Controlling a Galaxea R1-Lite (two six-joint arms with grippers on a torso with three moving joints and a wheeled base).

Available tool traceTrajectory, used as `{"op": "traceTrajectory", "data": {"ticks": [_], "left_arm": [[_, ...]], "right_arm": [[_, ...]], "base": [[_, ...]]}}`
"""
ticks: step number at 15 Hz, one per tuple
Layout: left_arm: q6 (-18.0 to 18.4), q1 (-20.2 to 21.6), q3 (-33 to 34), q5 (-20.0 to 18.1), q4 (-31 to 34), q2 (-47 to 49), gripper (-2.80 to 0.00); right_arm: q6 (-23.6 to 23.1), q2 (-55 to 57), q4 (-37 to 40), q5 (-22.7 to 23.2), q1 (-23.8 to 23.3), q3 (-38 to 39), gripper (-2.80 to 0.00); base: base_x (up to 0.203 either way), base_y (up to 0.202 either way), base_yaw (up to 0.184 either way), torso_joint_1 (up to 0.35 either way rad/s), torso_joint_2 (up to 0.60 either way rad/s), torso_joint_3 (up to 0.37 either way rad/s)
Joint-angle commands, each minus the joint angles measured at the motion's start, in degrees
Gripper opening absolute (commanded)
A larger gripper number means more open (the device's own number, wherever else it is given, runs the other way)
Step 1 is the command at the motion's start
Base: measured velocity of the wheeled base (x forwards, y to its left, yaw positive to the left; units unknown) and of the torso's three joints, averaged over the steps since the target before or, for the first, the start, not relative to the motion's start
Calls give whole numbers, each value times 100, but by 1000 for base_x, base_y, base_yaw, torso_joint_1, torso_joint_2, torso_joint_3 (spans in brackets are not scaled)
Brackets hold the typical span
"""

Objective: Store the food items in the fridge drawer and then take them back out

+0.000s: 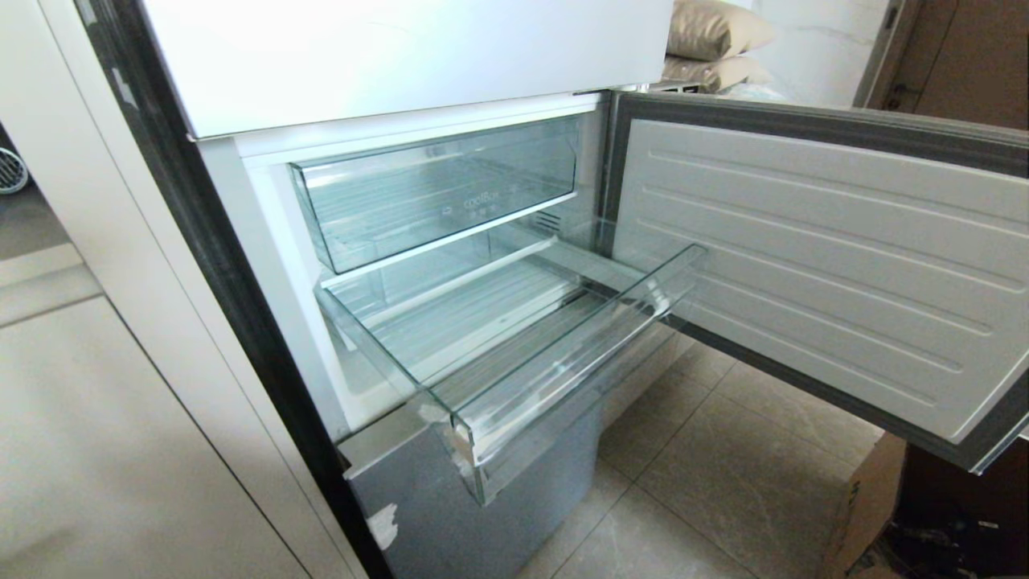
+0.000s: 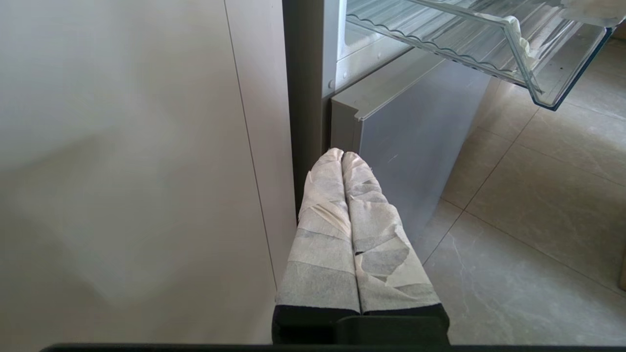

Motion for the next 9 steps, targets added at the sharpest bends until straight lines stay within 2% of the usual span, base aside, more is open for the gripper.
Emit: {"op": "traceTrajectory", "data": {"ticks": [1,3,6,8,9], "left_arm": [[-1,1,0,1,0,1,-280],[-1,1,0,1,0,1,-280],[-1,1,0,1,0,1,-280],[-1,1,0,1,0,1,-280],[-1,1,0,1,0,1,-280]], "right_arm": [[349,1152,-278,-109,-726,-112,-280],[501,1681,-792,-58,-1981,-62,-280],[95,1885,-1149,505,-3680,96,-280],[-214,2025,-1249,792,-4214,130,-280],[-247,2164,-1268,832,-4222,66,-280]], "base": [[0,0,0,0,0,0],[0,0,0,0,0,0],[0,0,0,0,0,0],[0,0,0,0,0,0],[0,0,0,0,0,0]]}}
